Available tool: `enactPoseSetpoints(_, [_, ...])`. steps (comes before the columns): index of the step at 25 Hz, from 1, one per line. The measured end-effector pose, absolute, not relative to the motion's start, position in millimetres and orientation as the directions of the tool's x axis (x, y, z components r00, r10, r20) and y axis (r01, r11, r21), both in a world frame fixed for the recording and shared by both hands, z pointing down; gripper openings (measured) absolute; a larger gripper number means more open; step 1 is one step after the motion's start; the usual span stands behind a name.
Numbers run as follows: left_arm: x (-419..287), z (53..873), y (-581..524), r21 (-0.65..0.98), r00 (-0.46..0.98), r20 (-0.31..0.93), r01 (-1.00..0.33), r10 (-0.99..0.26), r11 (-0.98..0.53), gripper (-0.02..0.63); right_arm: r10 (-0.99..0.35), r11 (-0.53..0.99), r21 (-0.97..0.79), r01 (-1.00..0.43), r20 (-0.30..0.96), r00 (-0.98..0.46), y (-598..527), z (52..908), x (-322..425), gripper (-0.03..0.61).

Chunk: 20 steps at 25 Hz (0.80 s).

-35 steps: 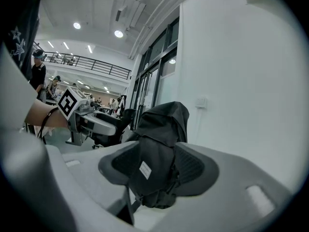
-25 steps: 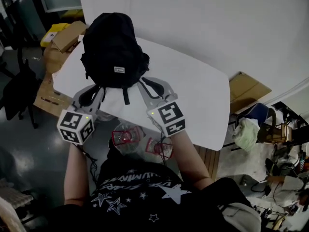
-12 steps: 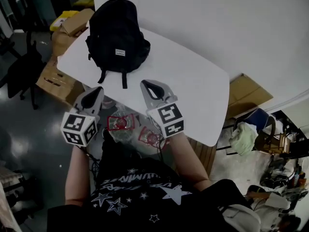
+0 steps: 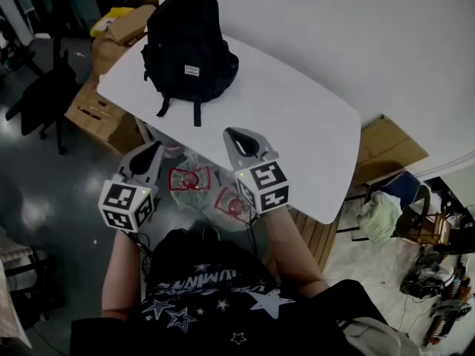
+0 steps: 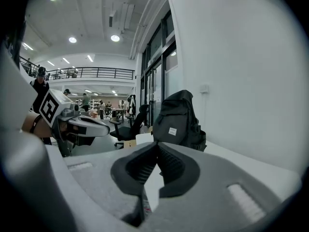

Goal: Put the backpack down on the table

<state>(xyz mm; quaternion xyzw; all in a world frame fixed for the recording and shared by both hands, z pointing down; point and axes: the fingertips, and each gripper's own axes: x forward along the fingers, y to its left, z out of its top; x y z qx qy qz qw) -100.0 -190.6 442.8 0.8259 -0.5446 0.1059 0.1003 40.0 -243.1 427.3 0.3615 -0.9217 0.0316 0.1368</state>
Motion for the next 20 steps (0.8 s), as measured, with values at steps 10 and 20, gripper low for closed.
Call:
enactPoseSetpoints(10, [-114.5,465.0,-151.4,0.082,0.4,0.317,-0.915,-0.86,-0.396,0.008,-0.661,0.72,0.024,-0.694,0.331,-0.674,-214.9,448.9,23.1,0.0])
enactPoseSetpoints(20, [-134.6,460.7,-80.1,0.112,0.404,0.315,-0.914,-0.859,-0.389,0.008,-0.64,0.74,0.034,-0.672,0.343,-0.688,-140.9,440.2,-3.1,0.0])
